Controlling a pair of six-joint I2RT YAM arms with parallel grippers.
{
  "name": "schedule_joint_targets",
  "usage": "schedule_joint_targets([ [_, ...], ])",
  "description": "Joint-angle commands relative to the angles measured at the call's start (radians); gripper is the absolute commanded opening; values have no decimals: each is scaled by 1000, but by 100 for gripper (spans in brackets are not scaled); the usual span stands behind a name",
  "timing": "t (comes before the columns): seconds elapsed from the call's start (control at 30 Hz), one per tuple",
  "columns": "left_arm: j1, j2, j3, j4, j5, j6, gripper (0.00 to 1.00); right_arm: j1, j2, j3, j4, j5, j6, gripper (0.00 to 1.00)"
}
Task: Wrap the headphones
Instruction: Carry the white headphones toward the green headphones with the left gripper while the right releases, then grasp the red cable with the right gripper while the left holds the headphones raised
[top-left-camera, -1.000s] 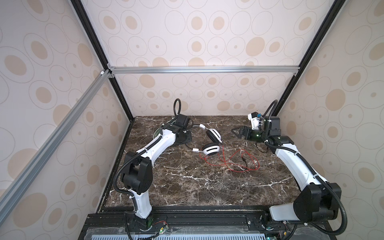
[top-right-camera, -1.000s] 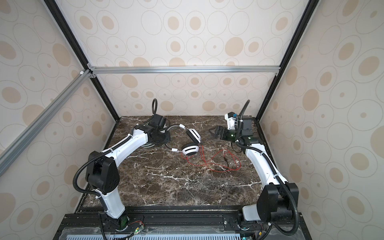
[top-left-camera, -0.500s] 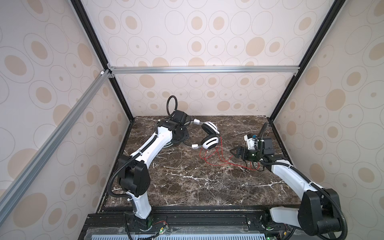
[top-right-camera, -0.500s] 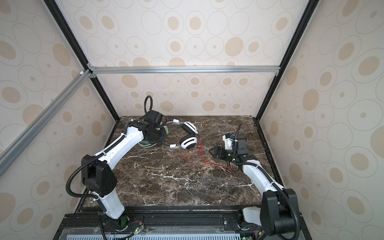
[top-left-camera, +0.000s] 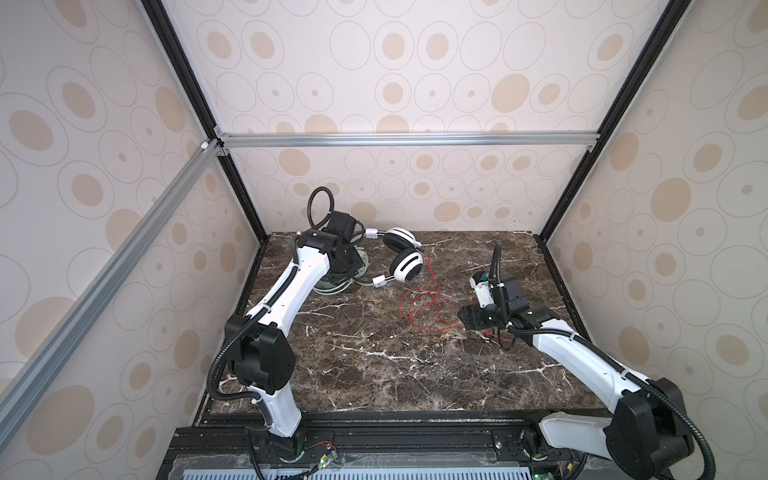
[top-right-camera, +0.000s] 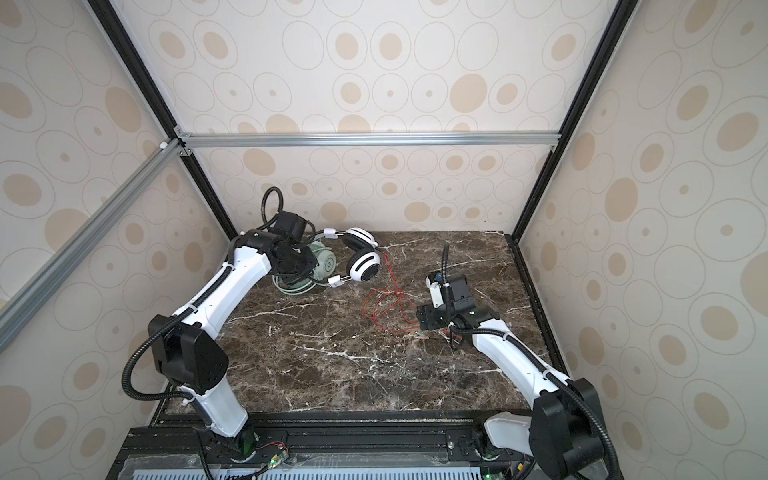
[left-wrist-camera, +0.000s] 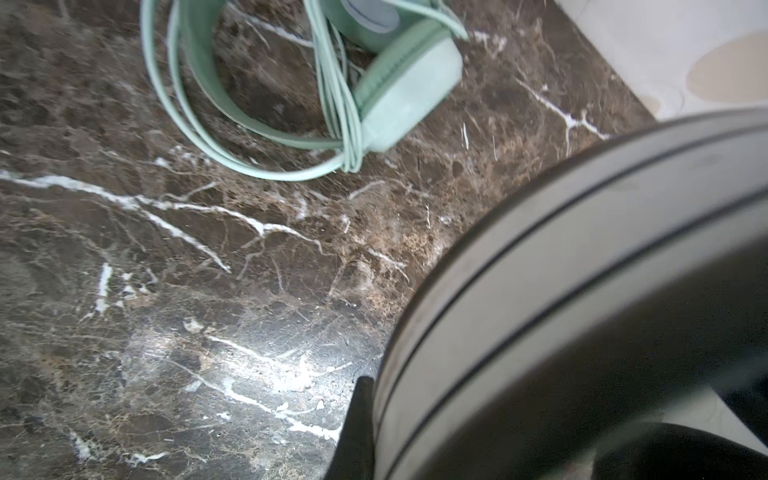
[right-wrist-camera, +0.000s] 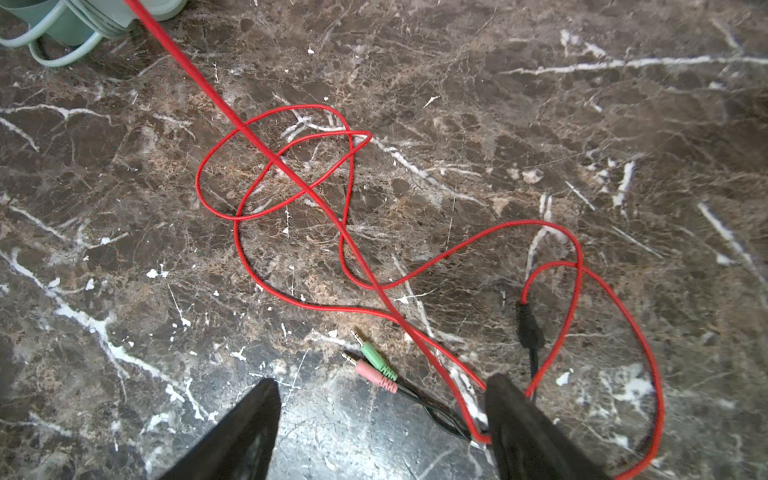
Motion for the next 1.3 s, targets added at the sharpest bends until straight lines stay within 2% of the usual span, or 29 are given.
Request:
schedule_joint_targets([
  [0.0,34,-106,-12,18,-20,-93,0,3,-15,-22,57,-35,-72,79],
  [0.27,145,-215,-60,71,-39,-116,0,3,62,-6,105,-45,-44,74],
  [0.43,181,-233,-77,104,20,-103,0,25,171,22,112,-105,-56,71],
  [0.7,202,-241,-89,117,37,-100,0,72,281,63,127,24,-106,68],
  [0.87,207,-242,-93,122,44,-98,0,73,329,139,105,59,-133,74],
  [1.0,212,-247,-93,125,51,-95,0,73,411,240,67,72,-147,75],
  [1.13,214,-254,-90,126,47,-93,0,72,503,347,12,38,-183,75],
  [1.27,220,-262,-88,136,64,-85,0,74,583,454,-41,-81,-230,72],
])
